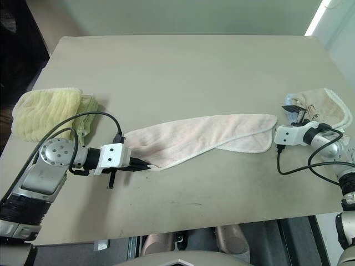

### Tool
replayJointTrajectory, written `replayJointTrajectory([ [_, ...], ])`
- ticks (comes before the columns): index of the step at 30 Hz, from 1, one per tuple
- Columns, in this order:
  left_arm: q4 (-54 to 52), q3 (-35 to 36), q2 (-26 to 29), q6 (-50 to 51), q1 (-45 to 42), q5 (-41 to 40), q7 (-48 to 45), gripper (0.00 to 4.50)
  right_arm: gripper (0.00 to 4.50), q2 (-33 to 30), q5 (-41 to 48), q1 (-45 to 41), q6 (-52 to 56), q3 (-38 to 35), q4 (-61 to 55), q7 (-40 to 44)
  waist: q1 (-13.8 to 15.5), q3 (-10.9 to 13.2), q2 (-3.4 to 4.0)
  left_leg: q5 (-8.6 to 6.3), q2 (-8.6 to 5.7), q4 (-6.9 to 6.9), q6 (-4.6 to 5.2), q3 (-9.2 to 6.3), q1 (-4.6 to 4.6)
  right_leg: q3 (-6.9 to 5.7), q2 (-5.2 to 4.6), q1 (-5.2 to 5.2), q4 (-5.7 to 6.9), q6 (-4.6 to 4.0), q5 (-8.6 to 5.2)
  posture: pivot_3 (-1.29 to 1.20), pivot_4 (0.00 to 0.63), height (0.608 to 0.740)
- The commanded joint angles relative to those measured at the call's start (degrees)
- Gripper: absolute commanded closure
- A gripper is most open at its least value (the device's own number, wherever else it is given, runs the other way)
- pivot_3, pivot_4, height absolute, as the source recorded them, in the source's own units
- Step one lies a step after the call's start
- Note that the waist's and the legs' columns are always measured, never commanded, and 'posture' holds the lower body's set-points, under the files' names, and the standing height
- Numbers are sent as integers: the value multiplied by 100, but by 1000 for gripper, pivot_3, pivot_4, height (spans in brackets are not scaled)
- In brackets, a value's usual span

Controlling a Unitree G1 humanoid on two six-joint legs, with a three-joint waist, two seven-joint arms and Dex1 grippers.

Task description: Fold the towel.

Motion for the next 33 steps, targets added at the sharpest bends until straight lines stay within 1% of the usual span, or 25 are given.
replayJointTrajectory([
  [1,-101,47,3,-35,-96,1,-12,4459,0,45,-127,-188,-112,76,83,-271,0,0,0,0,0,0,0,0,0,0,0,0,0,0,0,0,150,739],
  [7,-139,76,33,-23,-52,-5,-11,4459,0,139,-158,-324,-247,164,183,-430,-1,0,0,-4,0,-2,2,0,0,-1,0,-1,1,4,-2,0,150,739],
  [12,-172,105,60,-13,4,-14,4,4459,0,163,-53,-247,-403,154,92,-358,-1,0,1,-4,0,-3,2,0,0,-1,0,-1,1,3,-3,0,150,739],
  [15,-177,123,74,-5,36,-20,16,4500,561,140,120,-89,-514,93,-116,-224,-1,0,0,-4,1,-3,2,-1,0,-1,0,0,1,3,-3,0,150,739],
  [17,-180,128,79,-9,49,-23,20,4500,1192,118,196,-22,-511,58,-227,-153,-1,1,2,-5,0,-3,2,0,0,-1,0,0,1,4,-4,0,150,739],
  [19,-180,133,85,-15,65,-24,27,4500,1933,57,259,78,-515,13,-337,-120,0,1,1,-5,1,-3,1,0,-1,-1,0,0,0,4,-5,0,150,739],
  [20,-181,135,88,-14,73,-26,31,4500,2227,30,290,124,-513,-8,-385,-106,-1,1,1,-5,1,-3,1,0,-1,-1,0,0,0,4,-5,0,150,739],
  [26,-149,105,60,-45,69,-7,49,4500,4454,-203,487,461,-402,-212,-705,-84,2,1,1,-5,0,-4,1,-1,-1,0,0,0,0,6,-7,0,150,739],
  [33,-13,85,-7,-123,-14,35,90,4500,4485,-313,666,713,-180,-455,-962,-74,2,1,1,-5,0,-3,1,0,-1,0,0,1,-2,5,-7,0,150,739],
])
